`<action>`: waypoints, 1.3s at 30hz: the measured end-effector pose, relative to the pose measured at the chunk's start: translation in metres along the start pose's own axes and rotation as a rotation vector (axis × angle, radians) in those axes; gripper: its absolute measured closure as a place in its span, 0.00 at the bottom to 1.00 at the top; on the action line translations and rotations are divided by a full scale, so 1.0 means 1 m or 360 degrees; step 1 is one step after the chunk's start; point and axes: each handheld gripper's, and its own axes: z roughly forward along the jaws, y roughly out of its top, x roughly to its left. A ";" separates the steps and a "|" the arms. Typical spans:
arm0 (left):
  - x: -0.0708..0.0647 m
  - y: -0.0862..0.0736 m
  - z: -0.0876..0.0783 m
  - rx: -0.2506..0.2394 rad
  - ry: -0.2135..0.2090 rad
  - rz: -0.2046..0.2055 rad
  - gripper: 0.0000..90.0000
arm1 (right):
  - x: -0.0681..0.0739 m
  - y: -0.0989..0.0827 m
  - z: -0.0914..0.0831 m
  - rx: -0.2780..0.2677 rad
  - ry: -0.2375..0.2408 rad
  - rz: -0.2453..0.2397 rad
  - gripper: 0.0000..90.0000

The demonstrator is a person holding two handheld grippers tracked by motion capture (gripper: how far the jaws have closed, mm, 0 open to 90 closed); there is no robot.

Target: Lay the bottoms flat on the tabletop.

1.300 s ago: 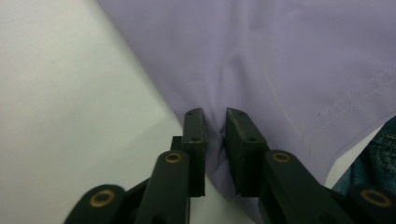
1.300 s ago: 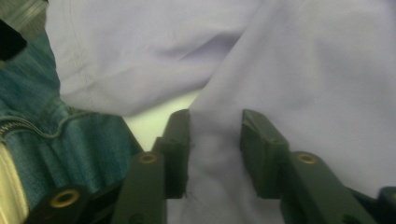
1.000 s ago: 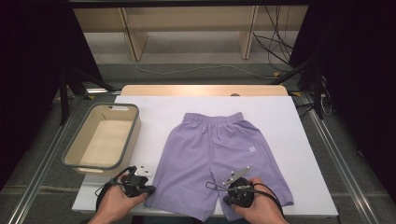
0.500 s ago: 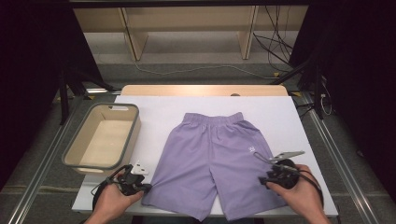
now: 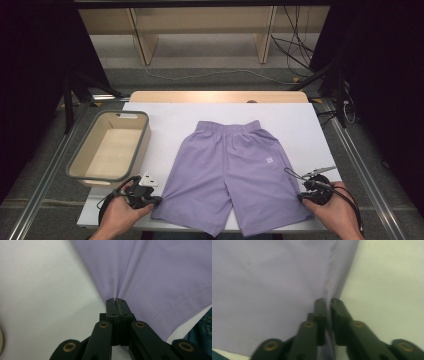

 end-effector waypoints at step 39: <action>0.005 0.004 -0.009 -0.0379 0.0191 0.0095 0.47 | 0.027 0.020 0.000 -0.0777 0.0180 -0.0169 0.48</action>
